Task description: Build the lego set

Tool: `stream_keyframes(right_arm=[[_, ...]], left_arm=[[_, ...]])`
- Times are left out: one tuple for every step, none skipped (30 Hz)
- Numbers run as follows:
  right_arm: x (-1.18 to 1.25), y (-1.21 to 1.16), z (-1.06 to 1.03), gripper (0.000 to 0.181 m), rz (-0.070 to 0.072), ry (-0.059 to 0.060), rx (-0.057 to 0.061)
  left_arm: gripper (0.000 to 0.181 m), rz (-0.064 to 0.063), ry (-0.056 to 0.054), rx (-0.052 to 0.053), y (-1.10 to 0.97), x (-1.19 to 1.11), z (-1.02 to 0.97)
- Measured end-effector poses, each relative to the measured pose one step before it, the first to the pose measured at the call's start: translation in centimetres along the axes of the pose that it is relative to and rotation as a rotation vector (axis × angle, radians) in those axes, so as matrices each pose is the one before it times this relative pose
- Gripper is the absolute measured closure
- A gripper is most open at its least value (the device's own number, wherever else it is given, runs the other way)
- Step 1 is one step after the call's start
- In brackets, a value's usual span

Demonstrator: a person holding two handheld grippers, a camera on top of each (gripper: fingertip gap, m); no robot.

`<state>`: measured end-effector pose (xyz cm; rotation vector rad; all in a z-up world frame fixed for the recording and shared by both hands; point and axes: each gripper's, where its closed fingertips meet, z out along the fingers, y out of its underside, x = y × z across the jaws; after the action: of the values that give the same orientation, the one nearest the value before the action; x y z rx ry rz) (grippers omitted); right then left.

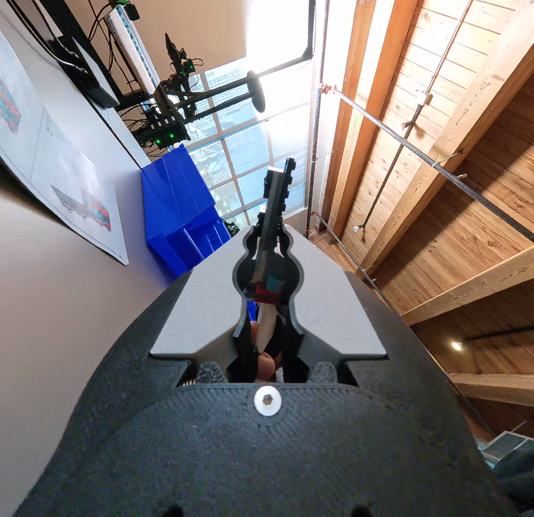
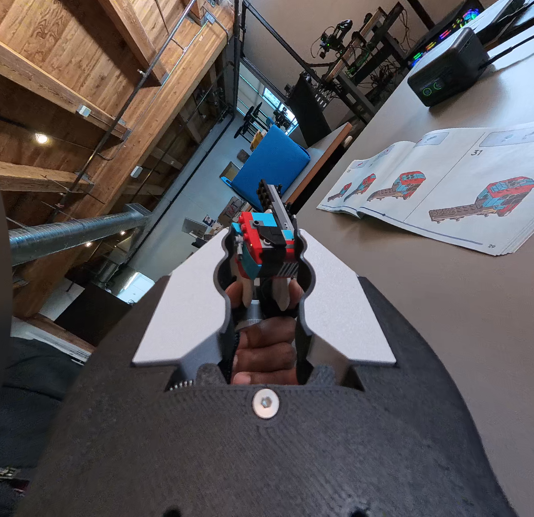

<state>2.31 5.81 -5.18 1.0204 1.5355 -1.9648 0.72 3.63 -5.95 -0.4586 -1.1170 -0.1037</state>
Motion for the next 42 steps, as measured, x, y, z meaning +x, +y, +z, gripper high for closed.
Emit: stream_keyframes(right_arm=[[-0.027,-0.004,-0.032,0.141,0.0055,-0.0056,0.0],[-0.092,-0.102,-0.109,0.138,0.0029,-0.0096,0.0045],[0.006,-0.15,-0.162,0.133,-0.0023,-0.0007,0.0046],[0.006,-0.172,-0.195,0.13,-0.0107,0.0017,0.0044],[0.021,-0.118,-0.199,0.129,-0.0147,0.0073,0.001],[0.051,-0.023,-0.143,0.128,-0.0179,0.0154,-0.0045],[-0.01,0.043,-0.087,0.127,-0.0261,0.0207,-0.007],[-0.034,0.061,-0.051,0.126,-0.0344,0.03,-0.0072],[-0.063,0.056,-0.018,0.126,-0.0419,0.0361,-0.0065],[-0.013,0.055,-0.013,0.126,-0.0442,0.0424,-0.0064],[-0.009,-0.001,-0.025,0.128,-0.0403,0.0429,-0.002],[-0.093,-0.087,-0.047,0.132,-0.0321,0.0351,0.0039],[-0.133,-0.036,-0.019,0.137,-0.0215,0.0269,0.0007],[-0.264,-0.061,0.02,0.141,-0.0137,0.0138,0.0013],[-0.302,-0.125,0.026,0.148,-0.0125,0.0079,0.0065],[-0.26,-0.11,0.058,0.153,-0.0228,0.0088,0.0048],[-0.236,-0.04,0.118,0.157,-0.0428,0.0072,0.0006],[-0.178,0.015,0.124,0.159,-0.0585,0.0036,-0.0032],[0.003,0.009,0.066,0.161,-0.062,0.0055,-0.0035],[0.072,-0.12,-0.048,0.163,-0.0703,-0.0019,0.0041],[0.129,-0.201,-0.103,0.163,-0.0817,-0.009,0.0064],[0.226,-0.13,-0.153,0.164,-0.0866,-0.0137,-0.0042],[0.158,-0.172,-0.198,0.164,-0.0898,-0.0239,-0.0088],[-0.127,-0.171,-0.212,0.165,-0.0977,-0.0464,-0.0115],[-0.231,0.032,-0.163,0.165,-0.0986,-0.0559,-0.0286],[-0.08,0.235,-0.077,0.165,-0.0919,-0.0492,-0.0431],[-0.162,0.372,-0.017,0.165,-0.0797,-0.0564,-0.0482],[-0.318,0.307,0.002,0.166,-0.0607,-0.0662,-0.0414],[-0.136,0.218,0.021,0.166,-0.0457,-0.0531,-0.0359],[-0.159,0.067,-0.001,0.167,-0.0397,-0.0503,-0.0276],[-0.125,-0.055,-0.009,0.167,-0.0356,-0.0425,-0.022],[0.142,-0.131,-0.014,0.168,-0.0311,-0.0207,-0.0158],[-0.045,-0.162,-0.006,0.169,-0.0279,-0.0288,-0.0111],[-0.246,-0.068,0.051,0.171,-0.0225,-0.0374,-0.0115],[-0.175,0.135,0.141,0.171,-0.0212,-0.0293,-0.0198],[-0.261,0.228,0.187,0.172,-0.0238,-0.0285,-0.0212],[-0.309,0.288,0.236,0.172,-0.0188,-0.0284,-0.0224],[-0.246,0.304,0.26,0.172,-0.0132,-0.0217,-0.0212],[-0.204,0.2,0.225,0.173,-0.0118,-0.0182,-0.0129],[-0.248,0.168,0.18,0.173,-0.0065,-0.0207,-0.0086],[-0.131,0.186,0.152,0.173,-0.002,-0.0143,-0.0097],[-0.106,0.18,0.114,0.173,-0.0018,-0.0121,-0.009]], left_arm=[[0.166,0.0067,-0.0001,-0.0022,0.001,-0.001,0.01],[0.166,0.0112,0.0036,-0.0001,-0.063,0.111,-0.009],[0.166,0.0113,0.0074,0.0049,-0.182,0.188,-0.049],[0.166,0.0131,0.0059,0.0062,-0.254,0.162,-0.076],[0.166,0.021,0.0014,0.0051,-0.266,0.075,-0.095],[0.166,0.0274,-0.0027,0.0058,-0.288,0.017,-0.1],[0.167,0.0347,-0.0076,0.0084,-0.333,-0.027,-0.106],[0.166,0.0507,-0.0158,0.0095,-0.343,-0.064,-0.112],[0.166,0.0701,-0.024,0.0081,-0.318,-0.05,-0.095],[0.166,0.081,-0.0273,0.0075,-0.29,-0.019,-0.08],[0.166,0.08,-0.0255,0.0098,-0.288,0.028,-0.069],[0.166,0.0694,-0.0224,0.0108,-0.257,0.064,-0.062],[0.166,0.054,-0.0178,0.0102,-0.189,0.068,-0.051],[0.166,0.0406,-0.0122,0.0074,-0.104,0.092,-0.024],[0.166,0.0272,-0.0089,0.0036,0.0,0.072,0.005],[0.166,0.0123,-0.0057,0.0007,0.065,0.027,0.028],[0.166,-0.0069,0.0018,-0.0042,0.149,0.032,0.045],[0.166,-0.0269,0.0101,-0.009,0.219,0.029,0.063],[0.166,-0.0396,0.01,-0.0113,0.222,-0.068,0.053],[0.166,-0.0423,0.0067,-0.0153,0.227,-0.165,0.036],[0.166,-0.0381,0.0053,-0.0272,0.338,-0.214,0.053],[0.166,-0.0344,0.0054,-0.0371,0.425,-0.197,0.08],[0.166,-0.0355,0.0046,-0.0431,0.495,-0.189,0.09],[0.166,-0.0393,0.0066,-0.0497,0.592,-0.169,0.1],[0.166,-0.0404,0.012,-0.0454,0.581,-0.082,0.092],[0.166,-0.0442,0.0146,-0.0403,0.567,-0.046,0.109],[0.166,-0.0518,0.0155,-0.0419,0.638,-0.049,0.117],[0.166,-0.0462,0.0148,-0.0356,0.568,-0.051,0.12],[0.166,-0.0306,0.0088,-0.0266,0.476,-0.057,0.107],[0.166,-0.0188,-0.0016,-0.0258,0.448,-0.131,0.104],[0.167,-0.0067,-0.0081,-0.0223,0.38,-0.149,0.102],[0.167,0.0062,-0.0115,-0.0158,0.276,-0.136,0.076],[0.167,0.011,-0.0166,-0.0169,0.268,-0.176,0.044],[0.167,0.0144,-0.0167,-0.0148,0.23,-0.164,0.03],[0.167,0.0139,-0.0142,-0.0113,0.167,-0.138,0.026],[0.167,0.0083,-0.0121,-0.0108,0.149,-0.129,0.007],[0.167,0.0064,-0.0097,-0.0104,0.15,-0.122,0.01],[0.167,0.0061,-0.0076,-0.0089,0.125,-0.115,0.007],[0.167,0.0034,-0.0052,-0.0064,0.098,-0.092,0.004],[0.167,-0.0009,-0.0023,-0.004,0.047,-0.077,-0.005],[0.167,-0.0033,0.0011,-0.0017,0.023,-0.043,-0.009],[0.167,-0.005,0.0024,-0.0008,0.002,-0.029,-0.016]])
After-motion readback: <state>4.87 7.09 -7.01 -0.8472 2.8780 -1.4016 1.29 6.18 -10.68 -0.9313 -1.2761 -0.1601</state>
